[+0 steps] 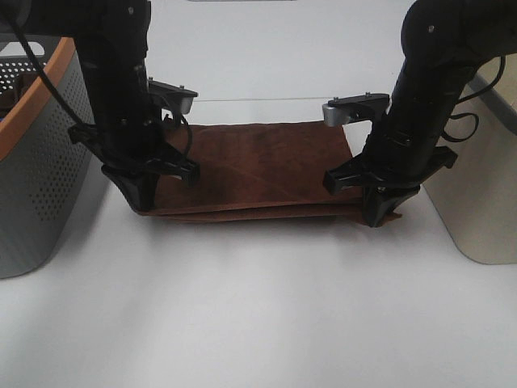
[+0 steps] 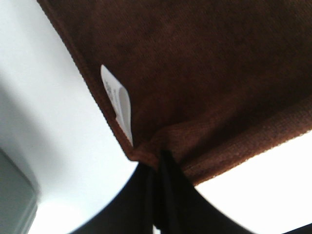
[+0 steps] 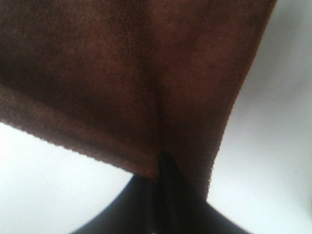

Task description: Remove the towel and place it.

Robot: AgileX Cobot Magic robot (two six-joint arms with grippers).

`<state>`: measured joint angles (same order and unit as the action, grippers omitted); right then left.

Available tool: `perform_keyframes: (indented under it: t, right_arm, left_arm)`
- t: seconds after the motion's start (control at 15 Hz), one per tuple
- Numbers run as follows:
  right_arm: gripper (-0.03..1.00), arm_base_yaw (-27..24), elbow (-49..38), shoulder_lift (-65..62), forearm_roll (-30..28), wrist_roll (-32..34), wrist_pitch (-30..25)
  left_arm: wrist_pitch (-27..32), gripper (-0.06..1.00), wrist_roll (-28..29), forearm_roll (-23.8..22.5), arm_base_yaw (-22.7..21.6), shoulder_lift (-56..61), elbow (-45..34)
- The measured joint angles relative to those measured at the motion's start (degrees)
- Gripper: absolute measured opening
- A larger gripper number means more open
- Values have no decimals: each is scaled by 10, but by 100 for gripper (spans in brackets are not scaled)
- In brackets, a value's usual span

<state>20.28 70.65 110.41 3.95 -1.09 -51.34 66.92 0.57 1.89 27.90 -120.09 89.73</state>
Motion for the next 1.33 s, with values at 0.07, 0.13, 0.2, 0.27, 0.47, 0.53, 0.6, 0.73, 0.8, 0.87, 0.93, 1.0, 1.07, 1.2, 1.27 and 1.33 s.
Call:
perform_keyframes:
  t: [0.07,0.13,0.2,0.27,0.47,0.53,0.6,0.73,0.8,0.87,0.93,1.0,1.07,1.2,1.27,1.33]
  right_arm:
    - [3,-1,0,0,2,-3,-10]
    - [9,-3,0,0,2,-3,-23]
    - [20,-7,0,0,2,-4,-34]
    - [41,-7,0,0,14,-8,-63]
    - [70,-7,0,0,32,-11,-99]
    - [73,-7,0,0,36,-13,-116]
    - [74,-7,0,-2,37,-15,-129]
    - [74,-7,0,-33,40,-14,-117]
    - [75,-7,0,-48,41,-14,-105]
    - [75,-7,0,-60,41,-14,-97]
    - [75,-7,0,-68,41,-14,-96]
    - [75,-7,0,-68,41,-14,-96]
    - [75,-7,0,-69,41,-14,-96]
    - [75,-7,0,-69,45,-14,-96]
    - [75,-7,0,-69,50,-14,-96]
    - [75,-7,0,-69,54,-14,-96]
  left_arm:
    - [3,5,-1,1,0,0,-9]
    - [14,14,-2,-7,-1,0,-15]
    - [20,30,-2,-19,-3,0,-16]
    - [22,58,-2,-23,-5,2,-16]
    - [23,82,-2,-19,-5,19,-16]
    - [23,83,-2,-19,-5,28,-16]
    - [23,83,-2,-19,-5,34,-16]
    - [25,83,-2,-19,-6,43,-16]
    - [25,83,0,-19,-6,44,-16]
    - [25,83,6,-19,-6,44,-16]
    - [25,83,15,-19,-6,44,-16]
    - [25,83,15,-19,-6,44,-16]
    - [25,83,26,-19,-6,44,-16]
    - [24,83,53,-2,-6,44,-16]
    - [14,82,61,15,-6,44,-16]
    - [-4,81,65,34,-6,44,-16]
